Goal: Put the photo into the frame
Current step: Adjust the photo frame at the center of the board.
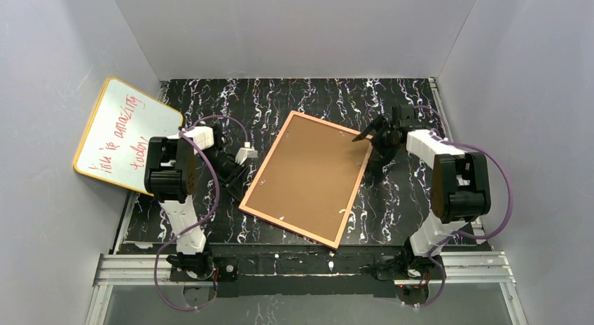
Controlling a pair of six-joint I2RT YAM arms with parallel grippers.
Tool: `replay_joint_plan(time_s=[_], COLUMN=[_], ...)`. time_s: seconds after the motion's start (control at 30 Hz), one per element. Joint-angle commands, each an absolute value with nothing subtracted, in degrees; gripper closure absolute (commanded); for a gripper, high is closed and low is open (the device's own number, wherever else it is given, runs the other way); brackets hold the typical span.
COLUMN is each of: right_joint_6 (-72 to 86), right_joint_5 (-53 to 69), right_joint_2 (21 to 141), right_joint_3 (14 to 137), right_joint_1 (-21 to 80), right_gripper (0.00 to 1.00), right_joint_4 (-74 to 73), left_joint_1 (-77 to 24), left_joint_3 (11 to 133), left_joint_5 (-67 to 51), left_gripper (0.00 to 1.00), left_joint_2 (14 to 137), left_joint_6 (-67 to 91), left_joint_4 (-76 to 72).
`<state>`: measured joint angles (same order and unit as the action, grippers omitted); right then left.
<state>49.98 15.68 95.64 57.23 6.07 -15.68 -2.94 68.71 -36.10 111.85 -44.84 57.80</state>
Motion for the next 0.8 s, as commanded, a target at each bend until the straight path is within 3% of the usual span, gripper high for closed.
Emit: replay_joint_plan(time_s=[0.0, 0.2, 0.37, 0.53, 0.77], right_joint_6=[47.47, 48.43, 51.88, 58.09, 62.49], right_joint_5=[10.4, 9.22, 8.12, 10.64, 9.7], right_joint_2=[97.34, 92.64, 90.25, 92.12, 101.51], right_joint_3=[66.13, 69.33, 67.15, 62.27, 68.45], right_joint_1=[5.35, 7.01, 19.89, 32.42, 46.07], right_gripper=[0.01, 0.01, 0.02, 0.09, 0.16], right_joint_4=[-20.26, -21.43, -19.33, -8.39, -4.92], left_joint_1=[-3.36, -0.17, -0.09, -0.09, -0.61], left_joint_3=[67.33, 74.4, 79.08, 81.98, 79.04], left_joint_5=[-36.58, -41.9, -47.44, -52.37, -51.8], left_gripper=[0.75, 0.66, 0.6, 0.6, 0.65], left_joint_2=[109.34, 109.17, 116.14, 122.24, 122.9], left_joint_6=[-51.57, -55.23, -54.9, -59.03, -58.04], left_joint_4=[63.75, 70.96, 73.47, 79.31, 76.72])
